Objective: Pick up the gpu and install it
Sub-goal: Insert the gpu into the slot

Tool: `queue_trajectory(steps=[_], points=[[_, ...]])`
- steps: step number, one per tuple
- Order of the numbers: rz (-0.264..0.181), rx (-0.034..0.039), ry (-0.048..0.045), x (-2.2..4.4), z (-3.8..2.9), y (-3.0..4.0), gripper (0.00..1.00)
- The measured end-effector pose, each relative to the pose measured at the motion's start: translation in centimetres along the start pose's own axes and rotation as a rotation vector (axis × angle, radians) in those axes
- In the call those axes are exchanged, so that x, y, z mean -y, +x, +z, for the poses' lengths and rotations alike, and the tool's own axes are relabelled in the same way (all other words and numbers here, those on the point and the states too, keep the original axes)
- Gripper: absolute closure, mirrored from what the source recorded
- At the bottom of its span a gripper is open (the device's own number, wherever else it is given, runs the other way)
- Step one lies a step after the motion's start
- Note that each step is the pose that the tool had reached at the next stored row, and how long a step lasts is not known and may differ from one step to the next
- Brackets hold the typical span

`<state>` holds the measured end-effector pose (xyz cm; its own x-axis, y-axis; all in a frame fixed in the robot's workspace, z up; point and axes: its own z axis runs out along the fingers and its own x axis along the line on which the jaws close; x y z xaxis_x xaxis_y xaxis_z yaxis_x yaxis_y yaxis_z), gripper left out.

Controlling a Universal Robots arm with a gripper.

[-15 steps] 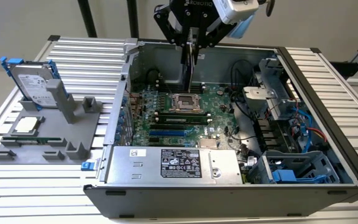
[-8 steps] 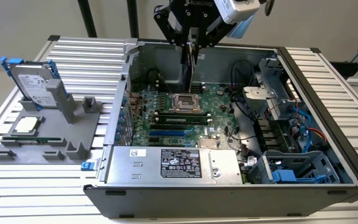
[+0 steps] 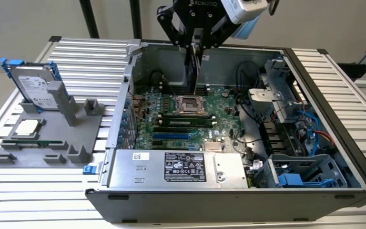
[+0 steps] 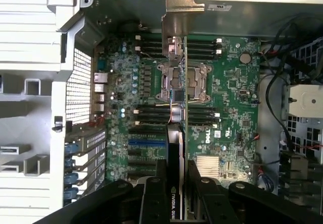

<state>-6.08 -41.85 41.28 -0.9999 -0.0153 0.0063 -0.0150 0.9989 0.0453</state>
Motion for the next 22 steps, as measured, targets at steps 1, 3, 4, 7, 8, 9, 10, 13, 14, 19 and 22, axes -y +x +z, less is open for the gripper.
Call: queue_trajectory(steps=[1,3,4,7,8,9,10,13,14,19,22], points=[[-0.006,-0.0002,0.0000,0.00,0.00,0.00,1.00],[-0.017,-0.0007,0.0001,0.00,0.00,0.01,1.00],[-0.023,-0.0010,0.0001,0.00,0.00,0.01,1.00],[-0.039,-0.0018,0.0003,0.00,0.00,0.01,1.00],[-0.045,-0.0020,0.0003,0.00,0.00,0.02,1.00],[-0.050,-0.0022,0.0003,0.00,0.00,0.02,1.00],[-0.055,-0.0025,0.0004,0.00,0.00,0.02,1.00],[-0.071,-0.0032,0.0005,0.00,0.00,0.02,1.00],[-0.077,-0.0035,0.0005,0.00,0.00,0.02,1.00],[-0.103,-0.0047,0.0007,0.00,0.00,0.02,1.00],[-0.119,-0.0054,0.0007,0.00,0.00,0.02,1.00]])
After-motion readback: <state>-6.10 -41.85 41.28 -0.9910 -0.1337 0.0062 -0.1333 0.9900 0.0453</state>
